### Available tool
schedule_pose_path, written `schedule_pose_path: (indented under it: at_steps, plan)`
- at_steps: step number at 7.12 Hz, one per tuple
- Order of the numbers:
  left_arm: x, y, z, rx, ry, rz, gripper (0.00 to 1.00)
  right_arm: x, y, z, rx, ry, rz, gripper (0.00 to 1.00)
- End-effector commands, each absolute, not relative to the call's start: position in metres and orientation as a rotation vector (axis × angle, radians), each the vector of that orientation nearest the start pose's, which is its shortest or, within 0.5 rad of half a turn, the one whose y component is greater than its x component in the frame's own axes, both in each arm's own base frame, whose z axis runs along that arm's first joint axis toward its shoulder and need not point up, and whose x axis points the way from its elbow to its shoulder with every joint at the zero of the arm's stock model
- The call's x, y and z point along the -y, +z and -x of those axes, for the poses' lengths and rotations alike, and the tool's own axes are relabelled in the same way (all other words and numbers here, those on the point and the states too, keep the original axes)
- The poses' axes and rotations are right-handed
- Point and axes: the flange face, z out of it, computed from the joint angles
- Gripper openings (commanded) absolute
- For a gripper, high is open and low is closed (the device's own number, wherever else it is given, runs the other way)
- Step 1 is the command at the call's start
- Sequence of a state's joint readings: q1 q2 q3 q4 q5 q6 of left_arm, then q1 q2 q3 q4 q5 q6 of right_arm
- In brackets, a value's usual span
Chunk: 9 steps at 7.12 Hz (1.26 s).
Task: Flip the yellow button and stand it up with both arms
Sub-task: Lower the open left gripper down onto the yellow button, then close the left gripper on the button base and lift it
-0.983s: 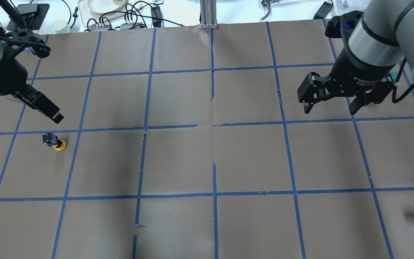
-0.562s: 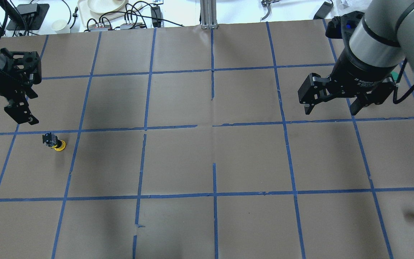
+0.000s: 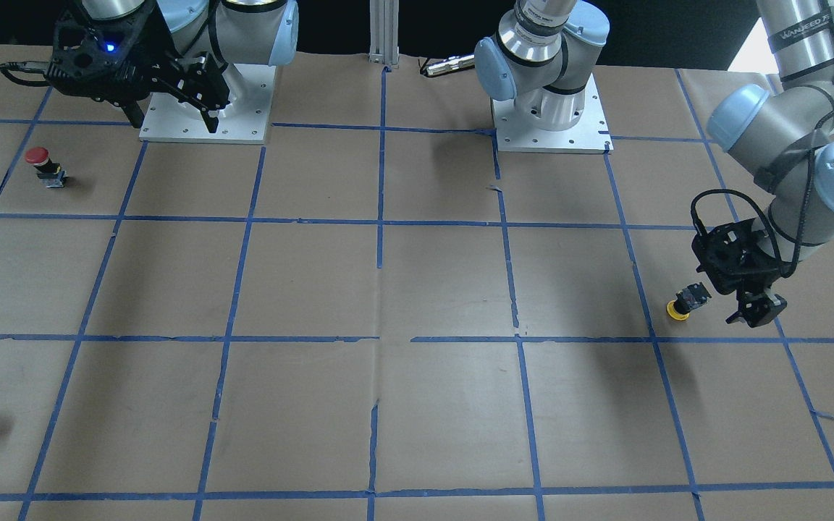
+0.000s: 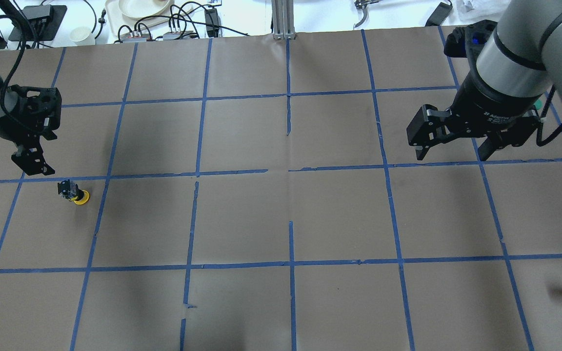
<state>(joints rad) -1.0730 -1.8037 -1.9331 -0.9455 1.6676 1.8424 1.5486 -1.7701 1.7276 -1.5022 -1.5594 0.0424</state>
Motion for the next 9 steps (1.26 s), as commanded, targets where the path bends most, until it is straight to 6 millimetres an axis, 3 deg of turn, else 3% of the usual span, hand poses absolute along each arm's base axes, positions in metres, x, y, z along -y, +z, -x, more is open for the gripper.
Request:
schedule_pose_path:
  at_steps: [1,3,4,7,9]
  plan:
    - [0.507,0.228,-0.14,-2.406,0.126,-1.936,0.99,0.405,0.498,-0.126,-3.126,0.022,-0.098,1.0]
    - [0.506,0.223,-0.14,-2.41,0.136,-1.947,0.98,0.405,0.484,-0.125,-3.127,0.06,-0.101,1.0]
    - [0.508,0.219,-0.141,-2.41,0.141,-1.953,0.89,0.405,0.473,-0.124,-3.128,0.082,-0.106,1.0]
    - [0.511,0.225,-0.145,-2.37,0.142,-1.984,0.16,0.404,0.467,-0.122,-3.127,0.103,-0.121,1.0]
    - [0.509,0.233,-0.142,-2.389,0.13,-1.969,0.06,0.404,0.466,-0.122,-3.129,0.103,-0.128,1.0]
